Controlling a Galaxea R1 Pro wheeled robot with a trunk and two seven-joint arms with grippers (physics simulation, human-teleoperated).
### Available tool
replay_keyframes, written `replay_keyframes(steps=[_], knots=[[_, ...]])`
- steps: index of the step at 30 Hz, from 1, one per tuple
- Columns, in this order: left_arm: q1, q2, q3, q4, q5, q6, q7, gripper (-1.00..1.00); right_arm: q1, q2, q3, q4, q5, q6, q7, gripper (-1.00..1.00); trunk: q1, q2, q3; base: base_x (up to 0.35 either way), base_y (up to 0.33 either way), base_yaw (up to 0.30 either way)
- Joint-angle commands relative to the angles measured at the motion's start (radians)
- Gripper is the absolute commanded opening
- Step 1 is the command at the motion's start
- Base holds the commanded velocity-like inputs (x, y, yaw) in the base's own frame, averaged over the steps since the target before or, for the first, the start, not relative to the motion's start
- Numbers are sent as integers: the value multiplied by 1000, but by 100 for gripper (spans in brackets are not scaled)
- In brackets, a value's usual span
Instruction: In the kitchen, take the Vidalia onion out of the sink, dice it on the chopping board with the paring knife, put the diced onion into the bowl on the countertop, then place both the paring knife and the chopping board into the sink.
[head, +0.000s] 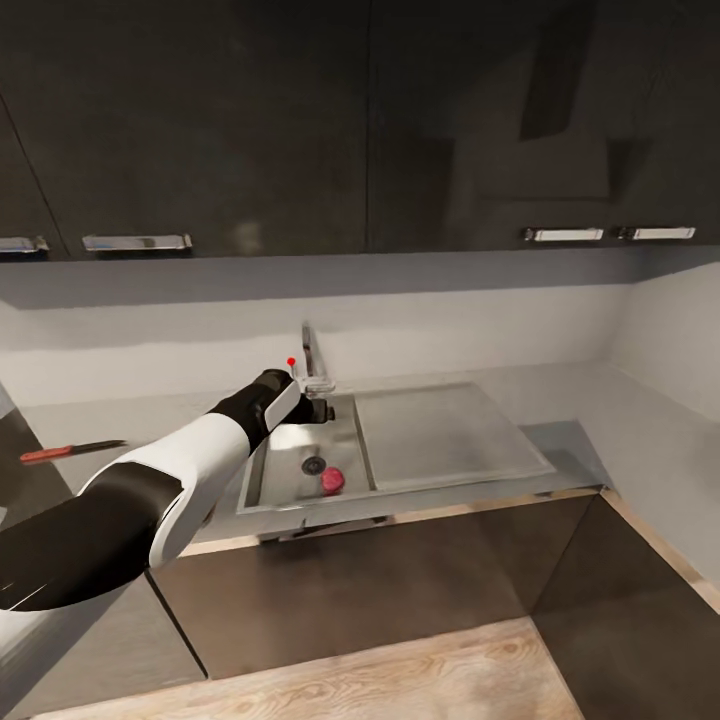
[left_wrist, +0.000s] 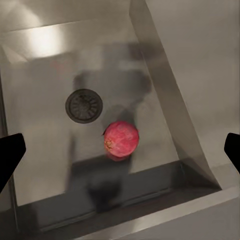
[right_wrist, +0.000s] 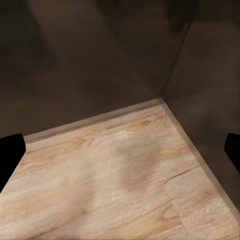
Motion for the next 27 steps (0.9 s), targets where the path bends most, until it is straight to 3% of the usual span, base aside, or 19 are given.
replay_keyframes(steps=[1,17,27], knots=[[0,1,-5,0,11,4,8,100,-1,0,-2,-1,11,-1,-10,100,1,-2,-4,11,-8,0],[0,-1,-7,18,11,2,8,100,-1,0,-2,-1,11,0,-10,100,1,-2,-28,4,-4,0],[6,-1,-7,55,11,0,8,100,-1,0,-2,-1,11,0,-10,100,1,-2,-44,107,-100,0]])
